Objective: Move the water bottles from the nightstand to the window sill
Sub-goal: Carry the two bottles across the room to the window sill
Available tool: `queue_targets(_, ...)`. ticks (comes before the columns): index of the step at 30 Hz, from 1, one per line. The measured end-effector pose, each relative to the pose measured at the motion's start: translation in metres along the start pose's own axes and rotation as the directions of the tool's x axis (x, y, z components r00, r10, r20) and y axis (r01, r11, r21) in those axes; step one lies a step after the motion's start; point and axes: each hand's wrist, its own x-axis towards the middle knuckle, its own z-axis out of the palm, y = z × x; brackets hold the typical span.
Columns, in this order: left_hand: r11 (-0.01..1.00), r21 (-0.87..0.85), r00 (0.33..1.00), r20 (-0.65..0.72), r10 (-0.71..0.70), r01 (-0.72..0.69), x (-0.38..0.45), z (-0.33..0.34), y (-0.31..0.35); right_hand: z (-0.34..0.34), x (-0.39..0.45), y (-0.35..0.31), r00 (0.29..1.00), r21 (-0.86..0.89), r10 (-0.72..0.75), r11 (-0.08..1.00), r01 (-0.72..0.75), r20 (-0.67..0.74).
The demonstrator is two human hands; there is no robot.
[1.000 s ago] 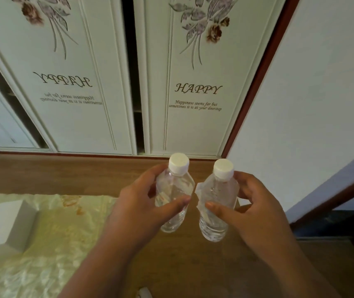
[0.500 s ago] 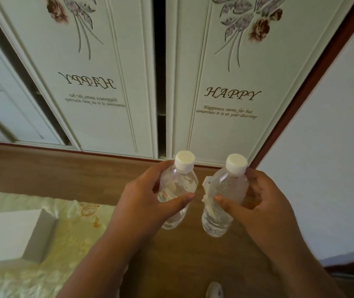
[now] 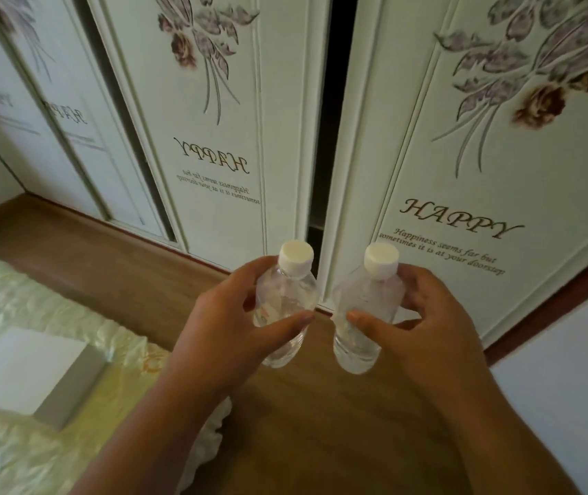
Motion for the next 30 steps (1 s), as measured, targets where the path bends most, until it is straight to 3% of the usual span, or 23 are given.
queue_targets(5, 0.996, 0.001, 0.991, -0.098, -0.088, 0.089, 0.013, 0.017, -0.001, -0.001, 0.047, 0.013, 0.993, 0.011, -0.043, 0.999, 0.042, 0.108)
queue_targets(13, 0.983, 0.077, 0.980, -0.122, -0.158, 0.168, 0.063, 0.028, -0.025, 0.022, 0.112, 0.034, 0.972, 0.056, -0.023, 0.998, 0.010, 0.235)
queue_targets(23, 0.994, -0.026, 0.985, -0.130, -0.109, 0.107, 0.188, -0.002, -0.069, 0.078, 0.218, 0.022, 0.971, -0.049, -0.039, 0.997, 0.052, 0.236)
queue_targets(30, 0.998, -0.009, 0.980, -0.190, -0.057, 0.056, 0.266, -0.054, -0.100, 0.141, 0.291, -0.002, 0.973, -0.020, -0.072, 0.997, 0.079, 0.221)
